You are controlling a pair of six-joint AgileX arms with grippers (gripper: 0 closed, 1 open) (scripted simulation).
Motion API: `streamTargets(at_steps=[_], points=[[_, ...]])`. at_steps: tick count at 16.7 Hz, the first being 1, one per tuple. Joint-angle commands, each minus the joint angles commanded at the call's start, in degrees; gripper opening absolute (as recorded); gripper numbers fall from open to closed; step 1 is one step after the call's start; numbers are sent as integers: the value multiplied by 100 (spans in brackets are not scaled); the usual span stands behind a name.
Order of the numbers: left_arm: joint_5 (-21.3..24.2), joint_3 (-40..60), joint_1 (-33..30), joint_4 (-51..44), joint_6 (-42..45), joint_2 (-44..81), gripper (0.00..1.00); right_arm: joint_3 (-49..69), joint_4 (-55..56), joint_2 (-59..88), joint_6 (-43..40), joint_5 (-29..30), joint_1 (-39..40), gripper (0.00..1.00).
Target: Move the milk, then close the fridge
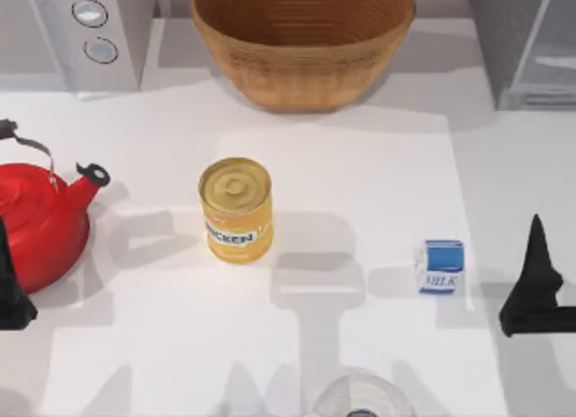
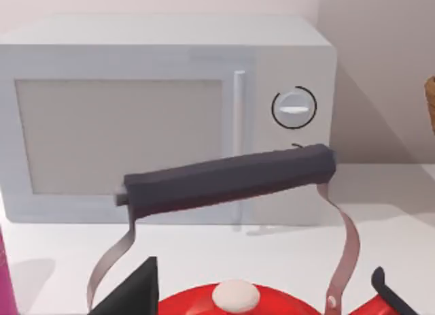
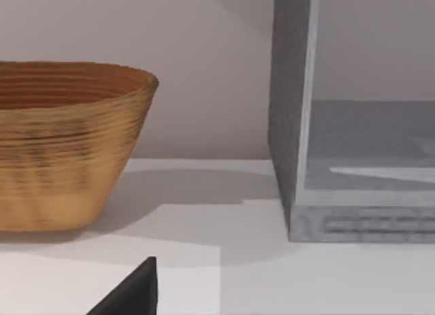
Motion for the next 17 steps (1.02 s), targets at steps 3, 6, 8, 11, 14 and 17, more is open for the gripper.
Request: streamTargets(at_steps=[3, 6, 8, 11, 14, 17], points=[[0, 0, 0, 0, 0, 0, 100, 1, 17, 18, 0, 17, 18, 100], [0, 0, 0, 0, 0, 0, 100, -2, 71, 75, 15, 23, 6, 100], [0, 0, 0, 0, 0, 0, 100, 71, 362, 383, 71, 93, 48, 100], [0, 0, 0, 0, 0, 0, 100, 247, 1116, 1308, 199, 238, 174, 100], [0, 0, 0, 0, 0, 0, 100, 467, 2095, 2743, 361, 389, 318, 100], [0, 0, 0, 0, 0, 0, 100, 704, 3173, 4456, 542, 529, 425, 100]])
